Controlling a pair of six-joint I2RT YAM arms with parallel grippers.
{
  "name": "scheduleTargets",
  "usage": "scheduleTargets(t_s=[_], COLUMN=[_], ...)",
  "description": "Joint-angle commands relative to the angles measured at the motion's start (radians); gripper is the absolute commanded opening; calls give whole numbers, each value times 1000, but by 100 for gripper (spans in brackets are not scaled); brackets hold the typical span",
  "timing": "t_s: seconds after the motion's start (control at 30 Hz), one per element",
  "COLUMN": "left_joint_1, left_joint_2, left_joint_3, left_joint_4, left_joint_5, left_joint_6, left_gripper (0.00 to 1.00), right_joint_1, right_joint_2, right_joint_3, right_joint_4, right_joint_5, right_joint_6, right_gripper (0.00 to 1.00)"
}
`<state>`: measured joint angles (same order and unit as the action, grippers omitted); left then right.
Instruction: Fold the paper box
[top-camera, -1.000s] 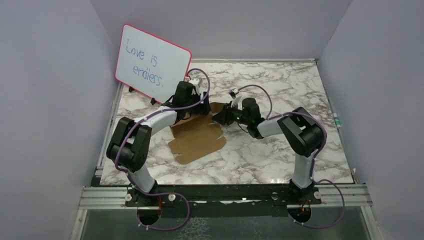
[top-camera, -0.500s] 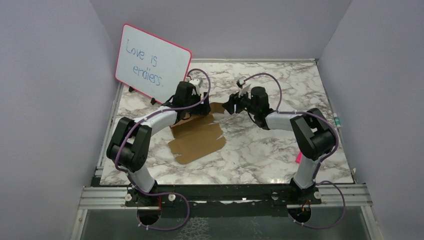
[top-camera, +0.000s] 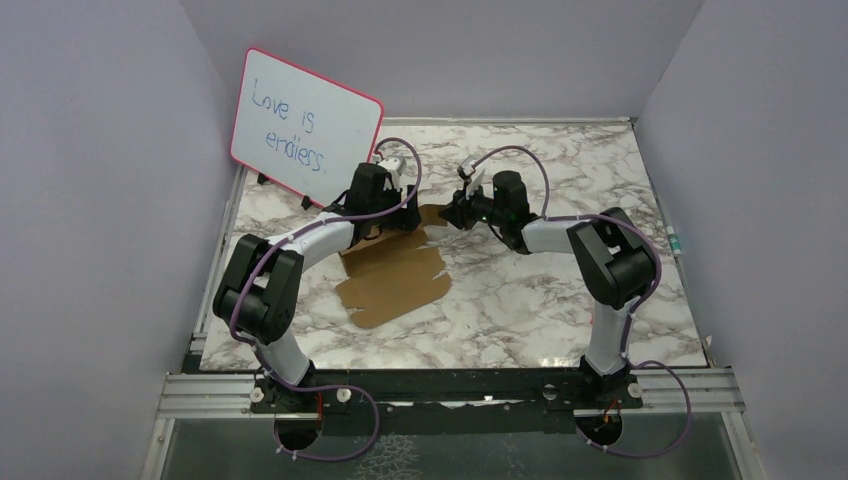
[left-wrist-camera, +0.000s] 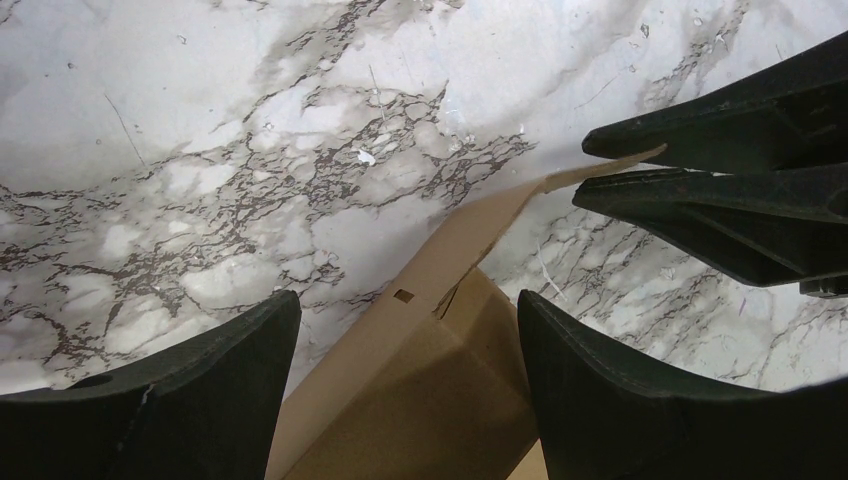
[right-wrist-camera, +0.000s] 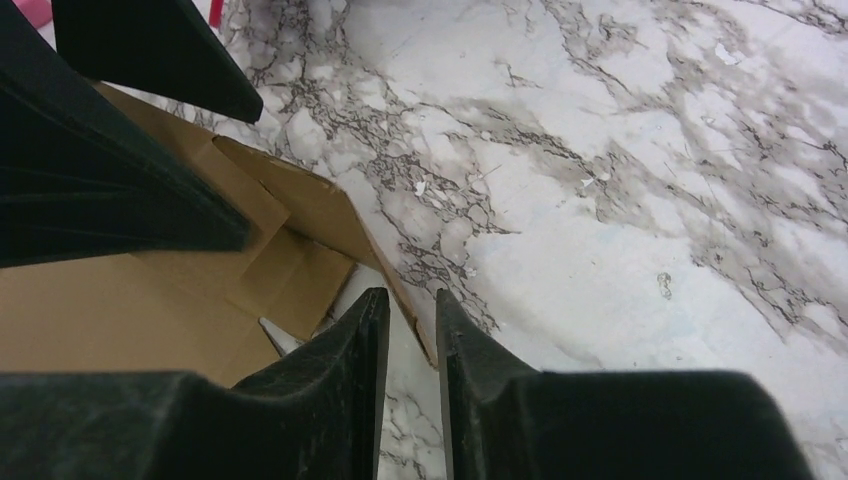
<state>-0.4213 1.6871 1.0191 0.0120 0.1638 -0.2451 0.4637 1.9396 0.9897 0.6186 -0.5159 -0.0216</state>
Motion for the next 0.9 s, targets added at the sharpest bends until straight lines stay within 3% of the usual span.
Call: scheduleTargets(t_s=[0.0,0.23,0.47,0.87], left_joint_1=[-7,-20,-123,-499], left_joint_2=[-11,-83,-215,-352], left_joint_3=[20,2,-33,-147], left_joint_4=[-10,-35,-67,-144], left_joint_5=[-24,-82,-281,-774], left_joint_6=[19,32,36,-105], left_gripper=[80,80,80,80], right_joint_1=[4,6,32,134], right_joint_2=[-14,-108,-226,-360], right_joint_3=[-15,-88,-191,-328], right_joint_4=[4,-33,-45,-72], right_joint_5=[-28,27,112,369], right_joint_6=[-45,-91,-90,33], right_gripper=[23,2,1,1])
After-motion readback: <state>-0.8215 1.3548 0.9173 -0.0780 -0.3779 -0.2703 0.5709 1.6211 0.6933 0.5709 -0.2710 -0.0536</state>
